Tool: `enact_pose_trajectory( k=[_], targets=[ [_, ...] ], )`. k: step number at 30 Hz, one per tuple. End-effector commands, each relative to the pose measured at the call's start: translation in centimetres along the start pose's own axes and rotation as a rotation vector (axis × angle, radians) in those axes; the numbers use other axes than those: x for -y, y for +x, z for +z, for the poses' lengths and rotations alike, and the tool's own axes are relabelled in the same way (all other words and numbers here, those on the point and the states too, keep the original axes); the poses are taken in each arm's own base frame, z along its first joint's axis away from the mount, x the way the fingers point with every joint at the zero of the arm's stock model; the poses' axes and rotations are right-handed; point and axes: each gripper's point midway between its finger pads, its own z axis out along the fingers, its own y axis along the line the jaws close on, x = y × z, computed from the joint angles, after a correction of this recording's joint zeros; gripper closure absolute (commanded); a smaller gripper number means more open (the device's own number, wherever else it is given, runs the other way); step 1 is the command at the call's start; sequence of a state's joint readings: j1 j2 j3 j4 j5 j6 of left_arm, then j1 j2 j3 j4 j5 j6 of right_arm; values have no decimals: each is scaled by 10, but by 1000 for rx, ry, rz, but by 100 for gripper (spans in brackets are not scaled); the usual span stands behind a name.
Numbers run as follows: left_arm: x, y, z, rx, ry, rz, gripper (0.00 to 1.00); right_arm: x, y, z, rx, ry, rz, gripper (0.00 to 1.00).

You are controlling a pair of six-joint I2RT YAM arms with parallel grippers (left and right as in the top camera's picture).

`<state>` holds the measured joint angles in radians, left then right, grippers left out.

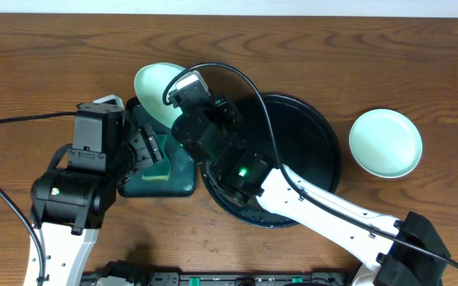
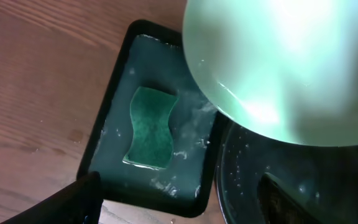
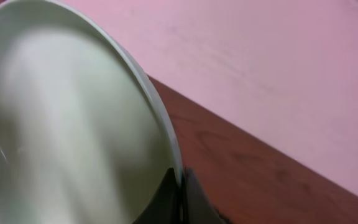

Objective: Clean dirty plates on tray and stack at the side
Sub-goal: 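Lift the plate with the right gripper and tilt it over the tray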

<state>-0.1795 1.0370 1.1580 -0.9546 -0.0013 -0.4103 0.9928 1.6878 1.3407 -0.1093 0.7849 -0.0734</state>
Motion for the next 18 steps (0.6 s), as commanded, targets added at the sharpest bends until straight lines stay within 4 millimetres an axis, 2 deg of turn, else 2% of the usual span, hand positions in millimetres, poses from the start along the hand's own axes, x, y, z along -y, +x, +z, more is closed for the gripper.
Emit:
enact_pose_trajectory(
  k=[1,11,18],
  targets=[
    [2,-5,-4,14,6,6,20,14,-17,-11,36,48,-1,99],
    [2,-5,-4,14,6,5,20,15,-37,-24,98,37,-12,99],
    [2,-5,-4,14,6,6,20,8,-47,-32,135,27,-44,99]
  ],
)
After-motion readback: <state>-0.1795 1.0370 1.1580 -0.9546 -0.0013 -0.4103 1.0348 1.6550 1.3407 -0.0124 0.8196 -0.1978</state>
